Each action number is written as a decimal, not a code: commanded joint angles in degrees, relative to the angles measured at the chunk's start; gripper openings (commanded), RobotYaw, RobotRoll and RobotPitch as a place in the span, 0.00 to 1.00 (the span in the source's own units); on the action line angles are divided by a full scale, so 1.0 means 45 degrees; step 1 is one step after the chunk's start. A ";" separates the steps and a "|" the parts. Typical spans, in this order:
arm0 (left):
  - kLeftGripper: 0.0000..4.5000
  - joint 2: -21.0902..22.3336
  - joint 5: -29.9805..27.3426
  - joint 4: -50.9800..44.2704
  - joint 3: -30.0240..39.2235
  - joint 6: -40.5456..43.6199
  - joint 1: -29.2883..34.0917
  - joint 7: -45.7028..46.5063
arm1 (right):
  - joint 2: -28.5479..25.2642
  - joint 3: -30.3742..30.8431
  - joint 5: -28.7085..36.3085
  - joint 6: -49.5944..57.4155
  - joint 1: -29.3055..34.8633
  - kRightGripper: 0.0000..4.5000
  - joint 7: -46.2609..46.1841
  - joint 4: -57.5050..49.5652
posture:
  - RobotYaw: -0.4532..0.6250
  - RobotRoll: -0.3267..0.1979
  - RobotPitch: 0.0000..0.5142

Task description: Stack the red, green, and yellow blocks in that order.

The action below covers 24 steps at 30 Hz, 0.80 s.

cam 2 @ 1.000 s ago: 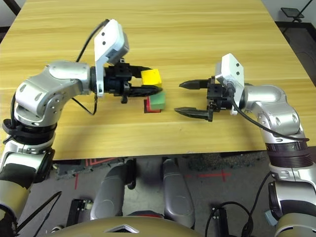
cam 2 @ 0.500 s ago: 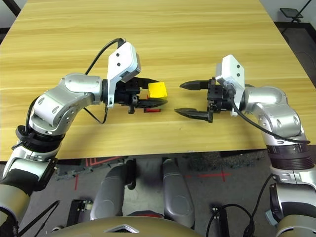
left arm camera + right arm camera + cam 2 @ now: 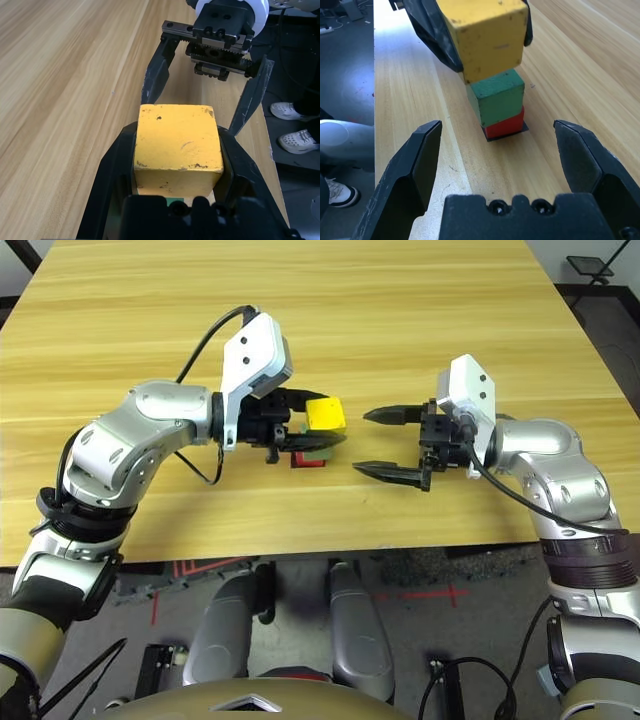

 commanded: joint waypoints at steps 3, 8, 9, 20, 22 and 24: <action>0.47 0.0430 0.0480 0.0354 -0.0728 -0.0607 0.0716 -0.0519 | -0.0121 -0.0197 0.0238 0.0180 0.0216 1.00 -0.0058 -0.0307 | 0.61 0.75 0.53; 0.70 0.0507 0.0652 0.0387 -0.0774 -0.0933 0.1013 -0.0588 | -0.0204 -0.0234 0.0357 0.0252 0.0352 1.00 -0.0113 -0.0478 | 0.61 0.75 0.54; 0.66 0.0480 0.0697 0.0436 -0.0767 -0.0970 0.1021 -0.0606 | -0.0206 -0.0226 0.0366 0.0257 0.0351 1.00 -0.0111 -0.0464 | 0.61 0.75 0.54; 0.46 0.0352 0.0863 0.0760 -0.0657 -0.1270 0.0899 -0.0643 | -0.0106 -0.0138 0.0372 0.0324 0.0271 1.00 -0.0102 -0.0447 | 0.61 0.75 0.53; 0.46 0.0337 0.0914 0.0854 -0.0665 -0.1391 0.0897 -0.0662 | -0.0084 -0.0131 0.0360 0.0307 0.0249 1.00 -0.0105 -0.0419 | 0.61 0.75 0.53; 0.46 0.0303 0.0985 0.1013 -0.0665 -0.1515 0.0840 -0.0678 | -0.0061 -0.0123 0.0343 0.0291 0.0233 1.00 -0.0114 -0.0382 | 0.61 0.75 0.53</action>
